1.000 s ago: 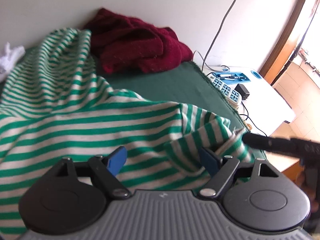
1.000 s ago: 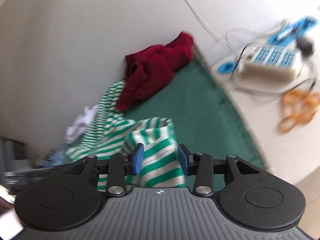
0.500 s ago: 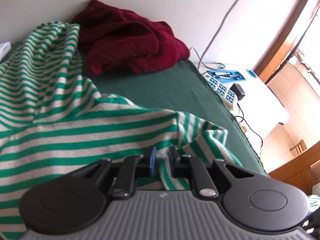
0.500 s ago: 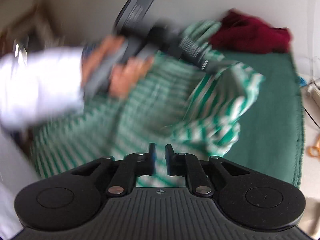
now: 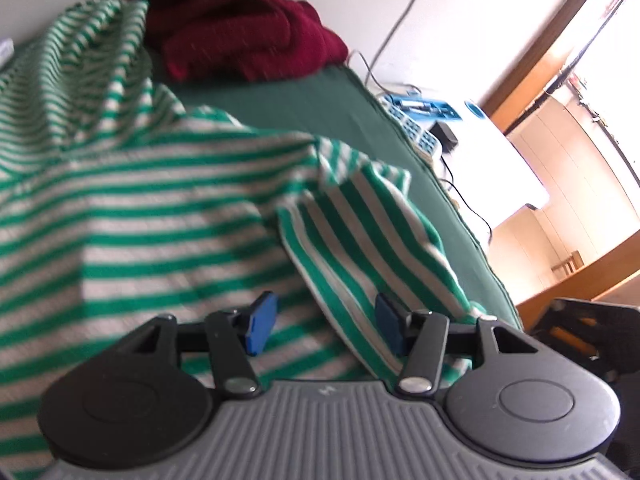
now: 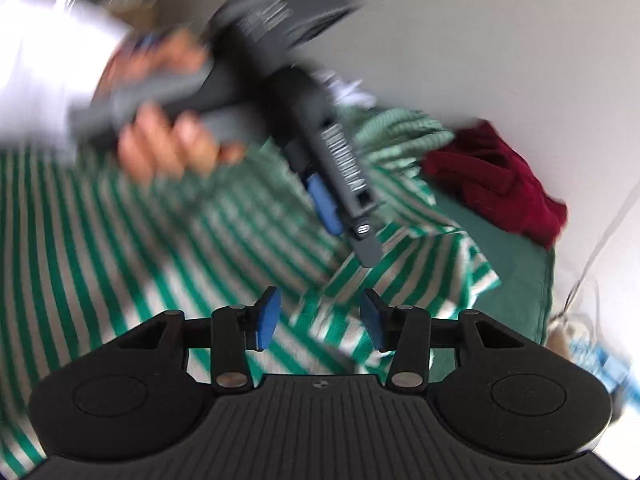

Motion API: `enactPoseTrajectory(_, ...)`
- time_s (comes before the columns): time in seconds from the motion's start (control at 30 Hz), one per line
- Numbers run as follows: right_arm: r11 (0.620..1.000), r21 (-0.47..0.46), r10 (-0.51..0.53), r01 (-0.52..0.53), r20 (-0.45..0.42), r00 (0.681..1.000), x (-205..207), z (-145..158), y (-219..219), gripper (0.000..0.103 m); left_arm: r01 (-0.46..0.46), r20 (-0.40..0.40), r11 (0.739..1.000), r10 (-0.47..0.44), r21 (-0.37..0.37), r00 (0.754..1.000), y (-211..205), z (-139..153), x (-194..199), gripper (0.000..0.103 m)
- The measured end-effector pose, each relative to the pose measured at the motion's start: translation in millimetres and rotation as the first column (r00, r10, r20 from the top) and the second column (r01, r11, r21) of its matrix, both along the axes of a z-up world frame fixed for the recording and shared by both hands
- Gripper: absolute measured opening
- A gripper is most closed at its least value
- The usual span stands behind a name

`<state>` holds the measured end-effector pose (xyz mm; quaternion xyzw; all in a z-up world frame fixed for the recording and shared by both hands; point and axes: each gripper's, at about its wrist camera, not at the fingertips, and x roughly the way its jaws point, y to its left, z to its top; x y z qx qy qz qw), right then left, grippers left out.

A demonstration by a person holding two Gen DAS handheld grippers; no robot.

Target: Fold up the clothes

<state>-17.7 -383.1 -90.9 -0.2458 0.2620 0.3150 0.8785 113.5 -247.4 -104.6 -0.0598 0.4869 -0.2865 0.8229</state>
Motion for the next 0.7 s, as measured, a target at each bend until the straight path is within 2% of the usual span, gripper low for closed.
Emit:
enactPoseTrajectory(0.03,0.999,-0.045,0.016,-0.015,0.013,1.0,-2,-7,2,0.048,-0.002,-0.006,1.0,0.002,-0.009,1.0,0,0,-2,0.057)
enactPoseTrajectory(0.1,0.997,-0.076,0.002,0.002,0.046,0.999,-4,-13,-1,0.033,-0.009,-0.021,1.0,0.008,-0.026,1.0,1,0,-6,0.057)
enactPoseTrajectory(0.13,0.998,-0.041,-0.04,0.042,0.04,0.998,0,-10,-6,0.01,-0.014,-0.029,0.999,0.013,-0.035,0.999,3,1,-8,0.057)
enactPoseTrajectory(0.17,0.996,-0.003,-0.084,0.085,0.03,0.996,5,-8,-11,0.005,-0.016,-0.036,0.999,0.015,-0.043,0.999,5,3,-10,0.057)
enactPoseTrajectory(0.33,0.961,0.175,-0.218,0.213,0.01,0.976,15,12,-37,0.005,-0.029,-0.085,0.995,0.021,-0.095,0.996,8,5,-16,0.058)
enactPoseTrajectory(0.5,0.924,0.255,-0.293,0.286,-0.012,0.956,23,17,-46,0.005,-0.055,-0.176,0.977,0.019,-0.206,0.984,4,-1,-16,0.059)
enactPoseTrajectory(0.57,0.92,0.264,-0.297,0.291,-0.019,0.955,19,18,-50,0.005,-0.073,-0.197,0.968,0.024,-0.242,0.98,3,-3,-15,0.064)
enactPoseTrajectory(0.7,0.926,0.243,-0.294,0.29,-0.02,0.956,11,16,-52,0.005,-0.116,-0.213,0.943,0.05,-0.311,0.976,9,0,-8,0.066)
